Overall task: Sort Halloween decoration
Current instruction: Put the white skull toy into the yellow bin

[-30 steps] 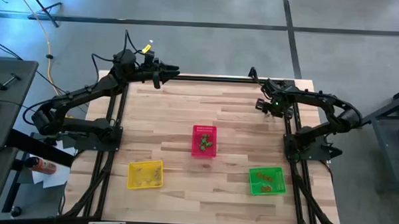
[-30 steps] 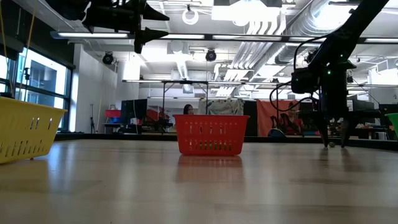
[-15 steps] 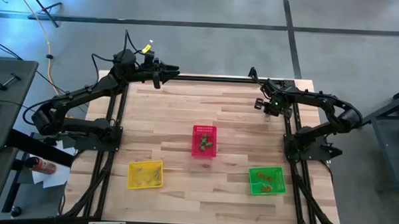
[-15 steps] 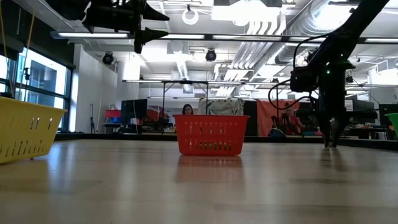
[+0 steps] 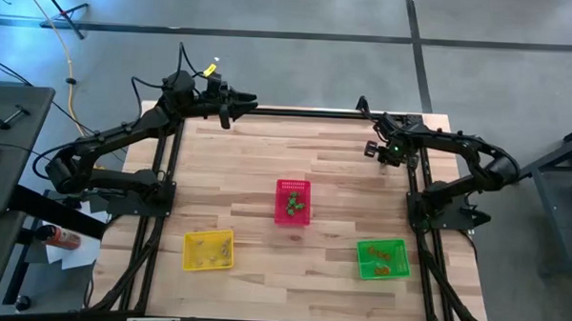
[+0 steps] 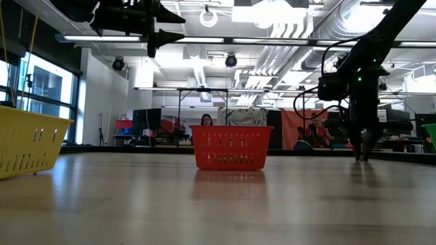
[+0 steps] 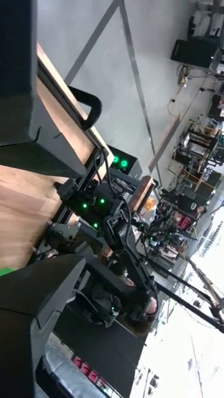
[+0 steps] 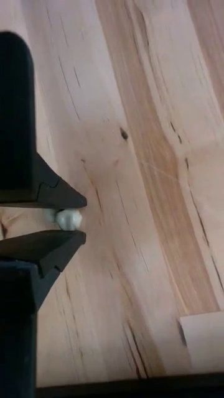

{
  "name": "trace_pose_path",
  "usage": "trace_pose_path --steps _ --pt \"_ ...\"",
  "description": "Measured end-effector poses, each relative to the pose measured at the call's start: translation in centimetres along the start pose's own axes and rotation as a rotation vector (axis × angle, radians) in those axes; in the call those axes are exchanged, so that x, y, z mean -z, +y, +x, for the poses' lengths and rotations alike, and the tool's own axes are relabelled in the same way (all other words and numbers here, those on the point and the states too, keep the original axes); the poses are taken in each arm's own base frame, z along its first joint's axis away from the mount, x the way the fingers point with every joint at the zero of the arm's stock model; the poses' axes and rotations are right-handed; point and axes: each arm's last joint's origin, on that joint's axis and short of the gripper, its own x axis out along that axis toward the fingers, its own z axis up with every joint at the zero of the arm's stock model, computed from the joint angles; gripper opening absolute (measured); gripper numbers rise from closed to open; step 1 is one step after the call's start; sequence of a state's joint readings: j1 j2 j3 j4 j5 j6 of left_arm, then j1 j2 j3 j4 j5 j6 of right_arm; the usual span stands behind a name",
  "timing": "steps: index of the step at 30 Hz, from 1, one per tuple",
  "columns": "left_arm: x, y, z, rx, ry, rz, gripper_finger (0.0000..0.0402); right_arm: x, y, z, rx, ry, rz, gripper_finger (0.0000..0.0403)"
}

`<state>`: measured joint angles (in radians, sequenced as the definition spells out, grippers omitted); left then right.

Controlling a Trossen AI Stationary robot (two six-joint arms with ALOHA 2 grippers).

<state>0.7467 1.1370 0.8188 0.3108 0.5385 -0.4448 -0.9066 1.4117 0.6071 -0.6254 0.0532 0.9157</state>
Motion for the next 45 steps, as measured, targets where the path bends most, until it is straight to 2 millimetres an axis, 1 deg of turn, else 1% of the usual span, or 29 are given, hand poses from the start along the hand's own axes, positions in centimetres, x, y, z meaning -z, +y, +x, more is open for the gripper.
trace_pose_path --steps 7,16,19,29,33,38,45 --pt "0.0 0.0 0.0 0.001 0.0 0.012 0.0204 -0.1 0.1 -0.8 -0.049 -0.042 0.002 0.0037" --pt "0.0 0.0 0.0 0.006 0.004 0.021 0.0204 -0.4 0.5 -0.9 -0.105 -0.067 -0.028 0.0037" --pt "0.0 0.0 0.0 0.005 0.007 0.05 0.0204 -0.5 0.8 -1.0 -0.143 -0.067 -0.044 0.0037" --pt "0.1 0.0 0.0 0.004 0.01 0.051 0.0204 -0.9 1.6 -1.3 -0.267 -0.073 -0.087 0.0037" --pt "0.1 0.0 0.0 0.004 0.01 0.051 0.0204 -1.0 1.7 -2.3 -0.32 -0.114 -0.091 0.0037" --pt "0.1 0.0 0.0 0.004 0.009 0.051 0.0204 -1.1 1.6 -4.0 -0.403 -0.183 -0.093 0.0037" --pt "0.1 0.0 0.0 0.0 0.008 0.051 0.0204 -0.7 1.9 -7.3 -0.574 -0.333 -0.173 0.0037"
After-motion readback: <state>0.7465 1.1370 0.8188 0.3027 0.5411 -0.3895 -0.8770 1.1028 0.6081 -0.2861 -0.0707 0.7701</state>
